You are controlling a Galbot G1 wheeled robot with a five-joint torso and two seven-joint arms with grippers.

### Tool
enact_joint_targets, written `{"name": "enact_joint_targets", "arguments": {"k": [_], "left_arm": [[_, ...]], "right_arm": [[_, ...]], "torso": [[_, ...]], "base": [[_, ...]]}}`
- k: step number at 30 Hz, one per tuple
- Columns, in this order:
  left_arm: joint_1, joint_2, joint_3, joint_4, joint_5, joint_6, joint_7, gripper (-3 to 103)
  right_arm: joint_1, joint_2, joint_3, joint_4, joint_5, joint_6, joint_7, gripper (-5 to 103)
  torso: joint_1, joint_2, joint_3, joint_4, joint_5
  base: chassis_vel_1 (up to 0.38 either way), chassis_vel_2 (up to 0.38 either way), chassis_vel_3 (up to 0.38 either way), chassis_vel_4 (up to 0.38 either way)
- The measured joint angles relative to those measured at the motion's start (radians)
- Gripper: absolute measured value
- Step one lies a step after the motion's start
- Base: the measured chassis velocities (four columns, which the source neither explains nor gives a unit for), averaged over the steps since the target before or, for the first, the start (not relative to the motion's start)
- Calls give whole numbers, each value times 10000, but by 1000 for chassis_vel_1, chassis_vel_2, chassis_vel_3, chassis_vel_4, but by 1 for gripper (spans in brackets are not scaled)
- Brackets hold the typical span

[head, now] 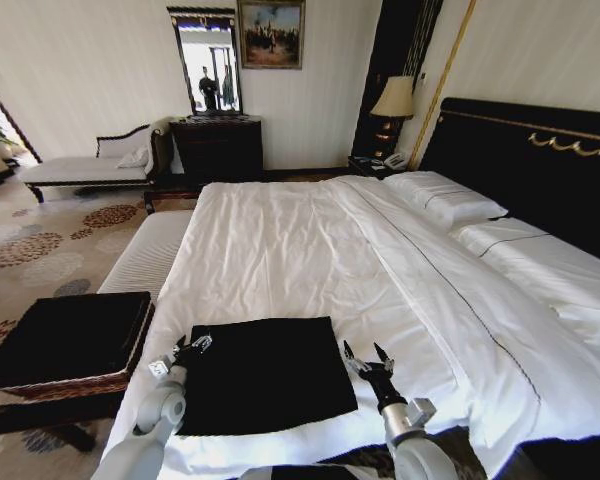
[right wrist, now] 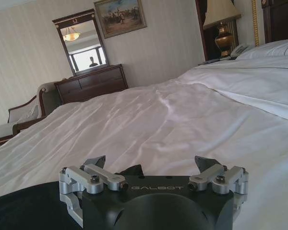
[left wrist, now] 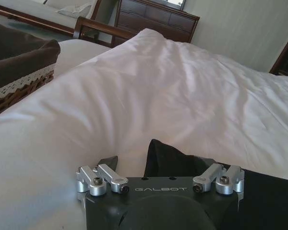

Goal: Fold the clothes on the bed and place them into the basket.

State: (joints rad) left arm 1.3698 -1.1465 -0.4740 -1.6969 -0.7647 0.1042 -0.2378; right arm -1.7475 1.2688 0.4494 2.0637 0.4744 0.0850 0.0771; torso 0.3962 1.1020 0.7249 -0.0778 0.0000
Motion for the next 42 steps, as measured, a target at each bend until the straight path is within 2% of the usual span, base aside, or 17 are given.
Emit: {"name": "enact_joint_targets", "arguments": {"k": [3,6,8,10,11,12,13,14,15,17,20,23,34,38,42], "left_arm": [[-256,14,-2,298,-114,41,1,74],[-378,13,0,418,-150,48,2,68],[-514,11,55,526,-185,73,20,57],[-533,11,67,535,-187,76,23,57],[-606,7,132,561,-192,105,37,46],[-647,-3,186,568,-192,119,41,42],[-659,-9,207,569,-193,127,41,42],[-682,-19,268,569,-191,153,40,36],[-682,-19,268,569,-191,153,40,36],[-694,-36,350,573,-157,162,38,25],[-687,-56,377,566,-137,161,27,19],[-621,-68,374,499,-69,110,3,3],[-231,-57,247,-4,629,-260,-91,1],[21,-83,190,-373,1064,-435,-112,1],[186,-100,101,-607,1096,-466,-135,1]], "right_arm": [[-25,29,2,30,-3,-22,1,100],[-28,49,-12,60,-3,-43,1,100],[-55,76,-24,82,-13,-60,1,100],[-61,79,-24,87,-14,-62,1,100],[-73,96,-26,103,-15,-68,3,100],[-79,101,-27,117,-9,-74,8,100],[-79,103,-27,126,-7,-76,11,100],[-79,104,-23,143,-1,-80,15,100],[-79,104,-23,143,-1,-80,15,100],[-70,104,-10,180,26,-99,26,100],[-58,103,3,190,37,-115,35,100],[-28,99,5,179,41,-124,41,100],[606,-134,-48,-80,537,-418,243,100],[1850,-598,-312,-743,1677,-987,414,100],[2811,-1002,-669,-1304,2926,-1564,442,100]], "torso": [[-2,2,-1,0,0],[-2,2,-1,0,1],[-2,1,-1,0,0],[-2,1,-1,0,0],[-2,2,-1,-1,0],[-2,2,-1,-1,0],[-2,2,-1,-1,0],[-2,2,-1,-1,0],[-2,2,-1,-1,0],[-1,2,-1,-1,0],[-1,2,-1,-1,0],[-2,2,-1,-1,0],[-2,2,0,-2,0],[-1,2,-1,0,1],[-1,2,0,-1,2]], "base": [[0,0,0,0],[0,0,0,0],[0,0,0,0],[0,0,0,0],[0,0,0,0],[0,0,0,0],[0,0,0,0],[0,0,0,0],[0,0,0,0],[0,0,0,0],[0,0,0,0],[0,0,0,0],[0,0,0,0],[0,0,0,0],[0,0,0,0]]}}
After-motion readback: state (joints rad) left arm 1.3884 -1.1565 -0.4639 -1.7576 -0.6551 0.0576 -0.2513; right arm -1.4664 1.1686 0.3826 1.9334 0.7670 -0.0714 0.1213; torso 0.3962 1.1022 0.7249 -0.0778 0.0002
